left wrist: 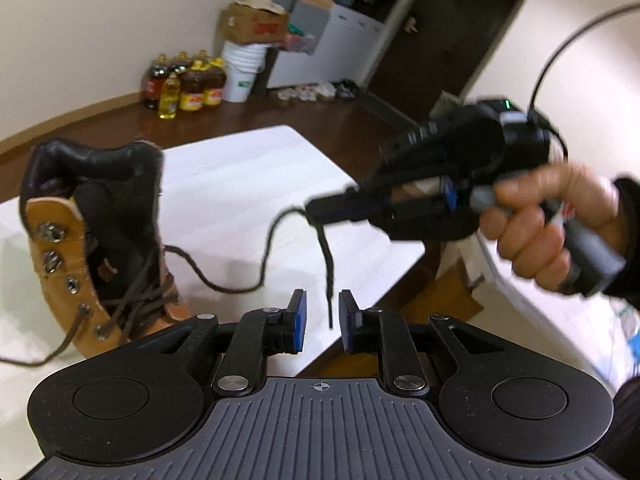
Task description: Lace up shoes with both hands
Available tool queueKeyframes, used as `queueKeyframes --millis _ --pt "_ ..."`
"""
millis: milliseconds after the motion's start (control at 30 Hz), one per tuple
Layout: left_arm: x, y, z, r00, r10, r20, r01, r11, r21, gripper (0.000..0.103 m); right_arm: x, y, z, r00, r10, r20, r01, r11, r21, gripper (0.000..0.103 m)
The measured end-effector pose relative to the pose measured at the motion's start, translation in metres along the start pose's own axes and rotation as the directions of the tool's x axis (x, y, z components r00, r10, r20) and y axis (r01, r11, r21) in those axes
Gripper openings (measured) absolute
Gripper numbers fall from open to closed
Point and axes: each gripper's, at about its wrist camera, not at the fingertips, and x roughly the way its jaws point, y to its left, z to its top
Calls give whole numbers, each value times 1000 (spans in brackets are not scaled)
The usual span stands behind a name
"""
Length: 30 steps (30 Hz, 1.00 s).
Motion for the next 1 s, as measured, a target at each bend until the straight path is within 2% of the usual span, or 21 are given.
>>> queueKeyframes --millis 167,233,367,500,600,667,867,933,1000 --pt "10 -4 -1 1000 9 -29 -8 999 31 16 2 4 0 999 32 -24 -31 999 36 2" --pt "12 -6 -1 999 25 -47 -23 999 37 2 5 7 0 999 27 -28 -26 999 32 2" --pt "10 -9 1 993 47 -110 -39 996 76 2 -4 7 0 999 -6 -39 7 1000 20 3" --pt "4 -15 6 984 76 -164 -54 989 138 2 -11 2 -6 991 -99 -95 93 994 -57 20" --pt "2 -18 11 978 96 -186 -64 983 171 2 -12 -8 -21 981 -48 -187 44 999 -26 29" --pt "2 -20 13 975 105 -194 -68 980 188 2 -7 -14 -30 976 2 -216 2 1000 18 29" --pt "-1 -21 14 968 122 -220 -70 971 229 2 13 -30 -39 970 50 -237 -19 991 132 29" --pt "-2 -18 11 963 134 -235 -78 969 234 2 14 -39 -39 974 48 -219 -9 984 177 29" --pt "-3 -12 3 955 145 -259 -85 969 231 2 14 -42 -38 978 4 -210 25 990 137 29"
